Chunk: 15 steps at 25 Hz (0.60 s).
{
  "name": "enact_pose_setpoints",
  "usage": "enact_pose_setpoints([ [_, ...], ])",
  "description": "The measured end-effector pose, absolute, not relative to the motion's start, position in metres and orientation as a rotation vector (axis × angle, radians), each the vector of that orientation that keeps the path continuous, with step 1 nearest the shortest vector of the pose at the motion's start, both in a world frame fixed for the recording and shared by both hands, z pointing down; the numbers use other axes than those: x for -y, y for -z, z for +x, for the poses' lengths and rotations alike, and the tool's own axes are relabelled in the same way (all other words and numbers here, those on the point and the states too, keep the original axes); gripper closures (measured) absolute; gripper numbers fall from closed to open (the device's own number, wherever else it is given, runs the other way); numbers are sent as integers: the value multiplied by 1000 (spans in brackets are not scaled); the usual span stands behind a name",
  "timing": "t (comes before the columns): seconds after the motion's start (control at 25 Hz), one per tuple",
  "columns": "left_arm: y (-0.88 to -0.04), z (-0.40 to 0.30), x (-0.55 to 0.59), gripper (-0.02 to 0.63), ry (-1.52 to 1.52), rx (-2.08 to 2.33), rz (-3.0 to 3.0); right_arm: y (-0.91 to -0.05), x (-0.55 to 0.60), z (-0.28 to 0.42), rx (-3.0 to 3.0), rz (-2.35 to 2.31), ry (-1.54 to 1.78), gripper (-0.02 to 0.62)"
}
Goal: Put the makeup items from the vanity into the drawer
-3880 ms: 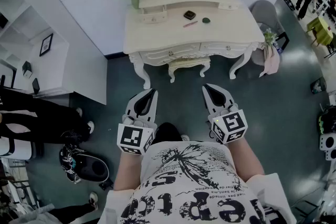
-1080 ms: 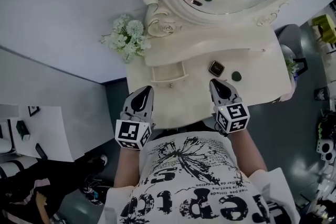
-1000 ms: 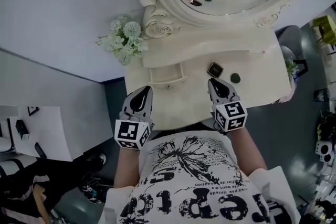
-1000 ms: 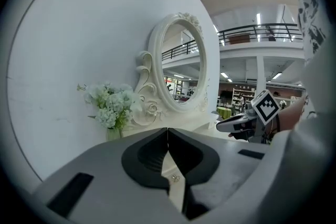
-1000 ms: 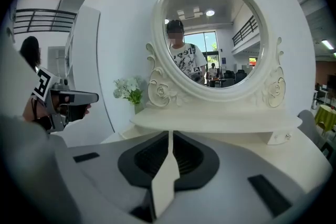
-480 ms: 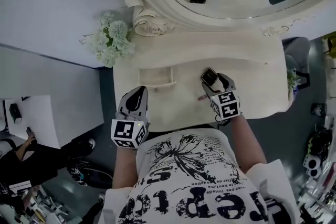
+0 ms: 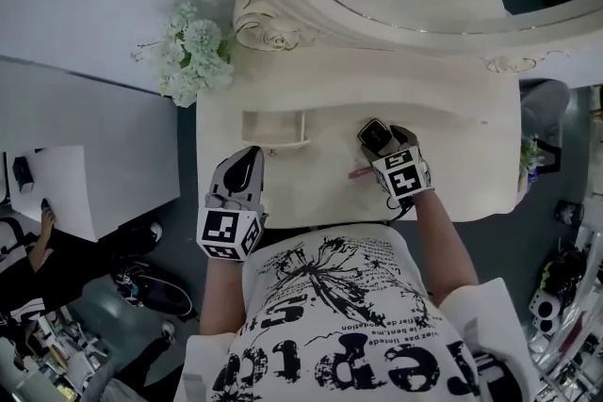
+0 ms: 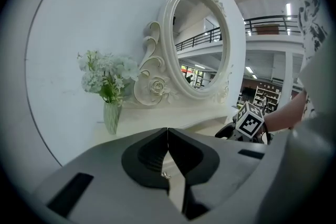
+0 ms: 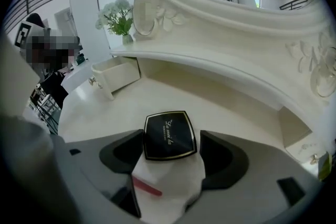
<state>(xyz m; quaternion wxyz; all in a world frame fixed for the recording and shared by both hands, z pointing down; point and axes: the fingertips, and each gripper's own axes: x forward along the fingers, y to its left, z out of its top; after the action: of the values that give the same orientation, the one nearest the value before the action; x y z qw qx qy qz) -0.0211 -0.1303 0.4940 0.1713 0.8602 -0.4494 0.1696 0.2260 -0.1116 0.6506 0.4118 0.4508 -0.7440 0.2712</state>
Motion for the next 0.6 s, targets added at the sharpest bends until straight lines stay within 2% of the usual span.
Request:
enact_pose_setpoints([
  [0.6, -488, -27, 126, 586, -489, 1297, 2450, -651, 110, 224, 1825, 1063, -739, 268],
])
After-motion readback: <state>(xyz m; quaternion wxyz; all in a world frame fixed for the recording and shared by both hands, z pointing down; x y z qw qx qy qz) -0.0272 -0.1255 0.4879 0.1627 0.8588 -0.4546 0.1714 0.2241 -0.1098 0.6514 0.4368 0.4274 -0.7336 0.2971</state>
